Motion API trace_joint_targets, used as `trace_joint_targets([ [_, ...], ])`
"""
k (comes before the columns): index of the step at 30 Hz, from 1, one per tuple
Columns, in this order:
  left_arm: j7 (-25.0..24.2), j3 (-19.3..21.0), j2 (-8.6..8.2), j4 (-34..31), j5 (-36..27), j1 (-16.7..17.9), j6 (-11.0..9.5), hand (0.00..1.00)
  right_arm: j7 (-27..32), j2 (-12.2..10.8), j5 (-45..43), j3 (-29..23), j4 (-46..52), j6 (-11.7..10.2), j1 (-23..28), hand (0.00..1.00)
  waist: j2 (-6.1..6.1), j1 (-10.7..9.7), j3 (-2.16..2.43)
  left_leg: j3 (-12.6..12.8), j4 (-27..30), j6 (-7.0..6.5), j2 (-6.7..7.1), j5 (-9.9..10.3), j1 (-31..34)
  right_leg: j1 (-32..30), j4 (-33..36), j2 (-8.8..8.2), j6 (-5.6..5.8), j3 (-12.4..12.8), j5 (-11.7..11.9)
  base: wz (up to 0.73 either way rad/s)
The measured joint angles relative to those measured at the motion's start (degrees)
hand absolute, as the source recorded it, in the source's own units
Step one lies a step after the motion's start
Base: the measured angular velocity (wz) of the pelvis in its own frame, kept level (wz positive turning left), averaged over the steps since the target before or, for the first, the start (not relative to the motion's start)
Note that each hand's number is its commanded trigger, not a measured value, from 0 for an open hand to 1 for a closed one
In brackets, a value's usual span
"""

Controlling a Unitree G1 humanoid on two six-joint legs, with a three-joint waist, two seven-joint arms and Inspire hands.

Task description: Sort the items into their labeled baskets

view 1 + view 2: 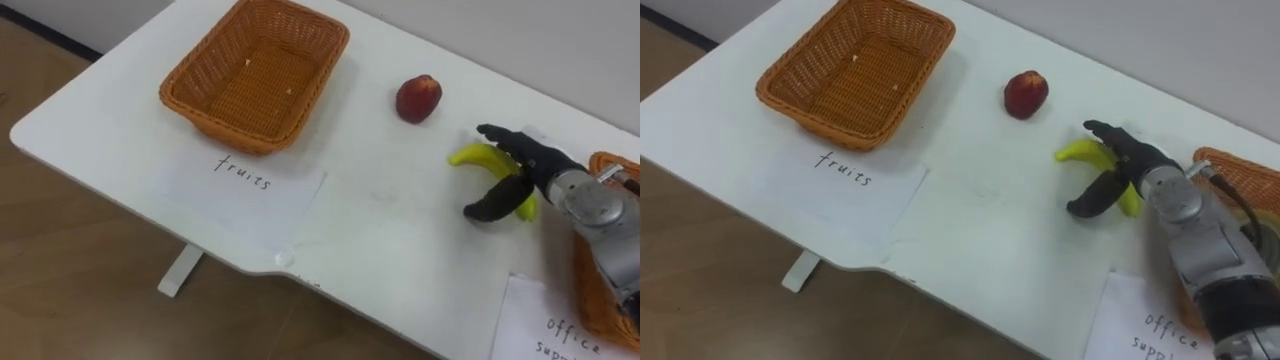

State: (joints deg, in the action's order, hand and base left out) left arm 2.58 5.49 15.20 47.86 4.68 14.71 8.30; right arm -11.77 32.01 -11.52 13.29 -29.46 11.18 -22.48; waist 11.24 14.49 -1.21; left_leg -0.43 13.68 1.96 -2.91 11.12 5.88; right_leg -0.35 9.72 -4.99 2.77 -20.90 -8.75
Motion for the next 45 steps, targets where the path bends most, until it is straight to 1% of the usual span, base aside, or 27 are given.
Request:
trace_joint_targets([
  [3, -0.73, -0.02, 0.01, 0.01, 0.0, -0.88, -0.01, 0.0, 0.07, 0.0, -0.04, -0.01, -0.78, -0.04, -0.24, 0.0, 0.37, 0.0, -0.08, 0.01, 0.25, 0.0, 0.04, 0.0, 0.5, -0.39, 0.02, 0.0, -0.02, 0.31, 0.01, 0.0],
  [8, -0.95, -0.19, 0.02, 0.07, 0.0, -1.49, -0.06, 0.0, -0.15, 0.0, -0.03, 0.83, -4.0, -0.4, -2.03, 0.0, 0.32, 0.05, -0.13, 0.03, 0.28, 0.0, 0.06, 0.0, 0.54, -0.47, 0.03, 0.01, -0.07, 0.4, 0.05, 0.0],
  [9, -1.0, -0.19, 0.01, 0.34, 0.0, -1.65, -0.17, 0.0, -0.29, 0.0, -0.05, 1.03, -5.18, -0.69, -2.61, 0.0, 0.0, 0.06, -0.37, 0.03, 0.28, 0.0, 0.06, 0.0, 0.56, -0.47, 0.04, 0.02, -0.09, 0.42, 0.06, 0.0],
  [13, -1.05, -0.19, 0.01, 0.71, -0.04, -1.92, -0.16, 0.0, -1.01, 0.0, -0.11, 1.08, -7.94, -1.52, -4.04, 0.0, -0.04, 0.08, -0.38, 0.02, 0.28, 0.0, 0.06, 0.01, 0.65, -0.51, 0.05, 0.02, -0.16, 0.27, 0.1, 0.0],
  [20, -1.06, -0.65, 0.01, 0.71, -0.04, -1.92, -0.16, 0.0, -1.79, 0.0, -0.11, 1.06, -8.11, -1.6, -4.51, 0.0, -0.34, 0.07, -0.41, 0.05, 0.32, 0.0, 0.06, 0.01, 0.66, -0.56, 0.07, 0.0, -0.16, 0.07, 0.1, 0.0],
  [23, -1.85, -1.37, 0.0, 0.75, -0.15, -2.42, -0.08, 0.0, -3.36, 0.02, -0.02, 0.8, -9.31, -1.62, -5.35, 0.0, -0.81, -0.1, -0.31, -0.22, 0.44, 0.01, 0.05, 0.01, 0.91, -0.63, 0.05, -0.01, -0.16, -0.61, 0.1, 0.03],
  [24, -2.17, -1.42, 0.0, 0.78, -0.38, -2.61, -0.07, 0.0, -4.16, 0.07, -0.02, 0.49, -9.89, -1.53, -5.67, 0.0, -0.99, -0.08, -0.21, -0.29, 0.45, 0.01, 0.03, 0.01, 0.98, -0.67, 0.06, 0.02, -0.16, -0.65, 0.1, 0.03],
  [26, -2.42, -1.43, 0.01, 1.01, -0.55, -2.66, -0.01, 0.0, -5.7, 0.19, 0.01, 0.35, -10.31, -1.26, -5.68, 0.0, -1.27, -0.08, 0.12, -0.29, 0.33, 0.01, 0.02, 0.01, 0.91, -0.66, 0.06, 0.04, -0.17, -0.59, 0.11, 0.0],
  [27, -3.09, -1.38, 0.08, 1.15, -0.54, -2.67, 0.26, 0.0, -7.02, 0.35, 0.0, 0.52, -10.34, -1.12, -5.66, 0.0, -1.2, -0.06, 0.44, -0.26, 0.26, 0.01, 0.02, 0.01, 0.8, -0.64, 0.05, 0.03, -0.17, -0.54, 0.11, -0.03],
  [28, -3.5, -1.32, 0.14, 1.19, -0.54, -2.68, 0.55, 0.0, -7.93, 0.35, -0.01, 0.55, -10.36, -1.11, -5.65, 0.0, -1.33, -0.01, 0.39, -0.24, 0.25, 0.01, 0.02, 0.01, 0.63, -0.55, 0.04, 0.05, -0.17, -0.48, 0.11, -0.03],
  [30, -3.98, -1.33, 0.14, 1.22, -0.55, -2.69, 0.77, 0.0, -8.98, 0.36, -0.06, 0.82, -10.65, -1.08, -5.66, 0.0, -1.2, 0.16, 0.49, -0.22, 0.23, 0.02, 0.02, 0.01, 0.5, -0.52, 0.02, 0.05, -0.17, -0.44, 0.11, 0.0],
  [31, -4.31, -1.33, 0.19, 1.21, -0.69, -2.69, 0.93, 0.0, -9.2, 0.37, 0.13, 1.15, -11.27, -1.09, -5.78, 0.0, -0.97, 0.17, 0.64, -0.23, 0.23, 0.02, 0.02, 0.01, 0.47, -0.49, 0.0, 0.05, -0.17, -0.4, 0.11, 0.0],
  [33, -4.41, -1.34, 0.24, 1.18, -0.7, -2.7, 0.98, 0.0, -9.67, 0.31, 0.4, 1.45, -12.69, -1.15, -6.25, 0.0, -0.7, 0.24, 0.7, -0.29, 0.25, 0.01, 0.04, 0.01, 0.14, -0.14, -0.03, 0.04, -0.17, -0.4, 0.11, 0.0],
  [35, -4.4, -1.34, 0.38, 1.13, -0.68, -2.89, 0.97, 0.0, -9.73, 0.28, 0.48, 2.13, -13.74, -1.11, -6.45, 0.0, -0.48, 0.56, 0.58, -0.36, 0.16, 0.02, 0.09, 0.01, -0.48, 0.48, -0.12, 0.03, -0.17, -0.24, 0.11, 0.0],
  [36, -4.4, -1.35, 0.63, 1.13, -0.68, -3.09, 0.97, 0.0, -9.73, 0.28, 0.48, 2.36, -14.32, -1.1, -6.46, 0.05, -0.29, 1.15, 0.52, -0.37, 0.06, 0.02, 0.09, 0.01, -0.66, 0.6, -0.12, 0.06, -0.17, 0.03, 0.11, 0.0],
  [37, -4.38, -1.39, 0.95, 1.13, -0.67, -3.46, 0.96, 0.0, -9.76, 0.29, 0.48, 2.41, -14.77, -1.09, -6.48, 0.65, 0.01, 1.54, 0.37, -0.38, 0.07, 0.01, 0.09, 0.01, -0.67, 0.63, -0.12, 0.09, -0.17, 0.26, 0.11, 0.0],
  [38, -4.38, -1.43, 1.15, 1.13, -0.67, -3.63, 0.94, 0.0, -9.76, 0.3, 0.47, 2.41, -14.86, -1.05, -6.47, 1.0, 0.16, 1.58, 0.29, -0.43, 0.08, 0.02, 0.09, 0.01, -0.65, 0.65, -0.12, 0.1, -0.17, 0.26, 0.11, 0.0],
  [40, -4.33, -1.43, 1.84, 1.14, -0.66, -3.89, 0.93, 0.0, -9.79, 0.29, 0.46, 2.9, -14.85, -0.81, -6.47, 1.0, 0.62, 1.72, 0.04, -0.63, 0.1, 0.02, 0.11, 0.02, -0.57, 0.68, -0.07, 0.12, -0.17, 0.26, 0.11, 0.03],
  [42, -4.31, -1.45, 2.0, 1.13, -0.66, -3.93, 0.93, 0.0, -9.56, 0.36, -0.1, 2.89, -14.82, -0.61, -6.67, 1.0, 0.71, 1.71, 0.07, -0.7, 0.1, 0.02, 0.16, 0.03, -0.58, 0.74, -0.07, 0.12, -0.18, 0.29, 0.12, 0.0],
  [45, -4.28, -1.5, 2.05, 1.13, -0.59, -3.9, 0.93, 0.0, -9.4, 1.38, -0.33, 2.87, -14.82, -0.17, -7.19, 1.0, 0.71, 1.73, 0.07, -1.06, 0.15, 0.02, 0.17, 0.03, -0.64, 0.98, -0.1, 0.18, -0.18, 0.29, 0.12, 0.04],
])
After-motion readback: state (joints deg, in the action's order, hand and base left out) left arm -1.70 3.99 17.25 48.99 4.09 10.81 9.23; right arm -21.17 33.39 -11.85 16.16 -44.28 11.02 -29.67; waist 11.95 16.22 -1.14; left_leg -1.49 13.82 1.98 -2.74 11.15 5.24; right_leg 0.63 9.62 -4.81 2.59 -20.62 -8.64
